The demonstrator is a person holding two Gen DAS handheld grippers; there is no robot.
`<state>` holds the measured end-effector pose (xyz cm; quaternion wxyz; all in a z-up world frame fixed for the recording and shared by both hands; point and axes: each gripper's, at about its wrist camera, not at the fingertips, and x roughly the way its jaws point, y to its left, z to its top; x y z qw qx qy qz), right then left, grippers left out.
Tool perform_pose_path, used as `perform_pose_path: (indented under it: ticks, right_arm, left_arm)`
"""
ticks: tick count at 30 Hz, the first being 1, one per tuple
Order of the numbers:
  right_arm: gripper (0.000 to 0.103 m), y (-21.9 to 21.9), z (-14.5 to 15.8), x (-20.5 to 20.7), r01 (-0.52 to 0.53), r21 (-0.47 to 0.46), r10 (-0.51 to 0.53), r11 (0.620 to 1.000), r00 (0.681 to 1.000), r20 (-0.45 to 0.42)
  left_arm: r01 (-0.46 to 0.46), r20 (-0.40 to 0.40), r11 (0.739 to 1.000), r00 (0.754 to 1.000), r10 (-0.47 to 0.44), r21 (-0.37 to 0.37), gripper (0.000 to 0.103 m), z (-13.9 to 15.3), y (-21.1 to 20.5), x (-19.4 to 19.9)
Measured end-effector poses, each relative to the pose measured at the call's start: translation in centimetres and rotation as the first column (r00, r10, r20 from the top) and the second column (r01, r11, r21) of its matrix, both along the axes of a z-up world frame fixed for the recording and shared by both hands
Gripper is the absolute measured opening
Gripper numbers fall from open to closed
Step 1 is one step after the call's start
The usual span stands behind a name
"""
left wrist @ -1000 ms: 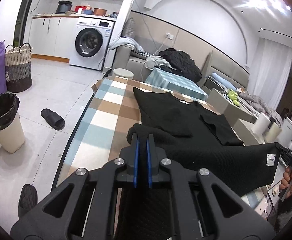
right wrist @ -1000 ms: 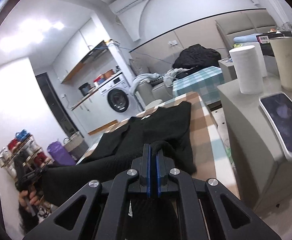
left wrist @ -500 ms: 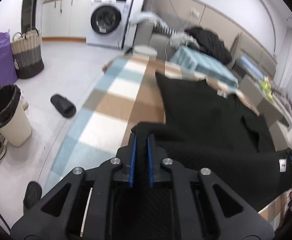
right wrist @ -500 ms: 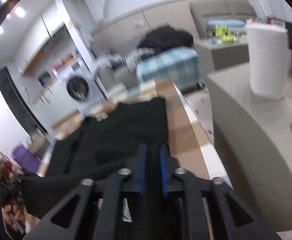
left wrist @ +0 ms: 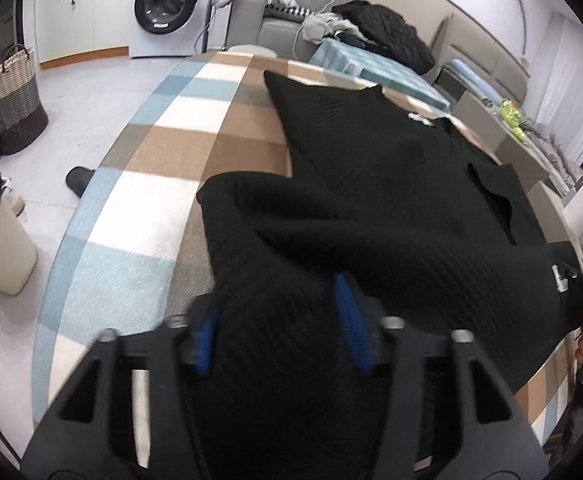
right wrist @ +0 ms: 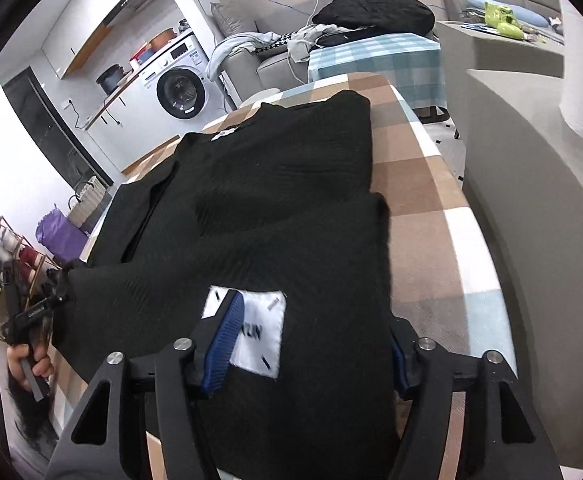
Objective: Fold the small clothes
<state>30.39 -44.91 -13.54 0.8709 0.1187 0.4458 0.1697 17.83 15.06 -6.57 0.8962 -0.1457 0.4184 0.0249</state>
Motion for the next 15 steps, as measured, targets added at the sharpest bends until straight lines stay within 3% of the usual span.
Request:
perform_pose_path:
  ticks: [1,2,5,15]
  right_arm:
    - [0.049,0.2,-0.1,0.1,0.000,-0.003,0.000,1.000,1.000,0.002]
    - [0.036,0.3,-0.1,0.1,-0.003,-0.009,0.003,1.000,1.000,0.001]
    - [0.024,0.7,-0.4,-0.3,-0.027,-0.038,0.028,0.999,1.000,0.003]
    - [0.021,1.3,-0.4,-3.9,-0.059,-0.035,0.058,0.998,0.998,-0.017]
  left_arm:
    - [0.010,0.008,1.000,1.000,-0.010,-0.005,0.025,0.1,-0.1,-0.1]
    - [0.017,0.014,1.000,1.000,-0.017,0.001,0.020,0.3,-0.3,-0.3]
    - [0.031,0.020,0.998,0.999,-0.032,0.051,0.015,0.8,-0.9,-1.1]
    - [0.047,0.016,0.995,0.999,-0.049,0.089,0.015,1.2,-1.1,-7.5]
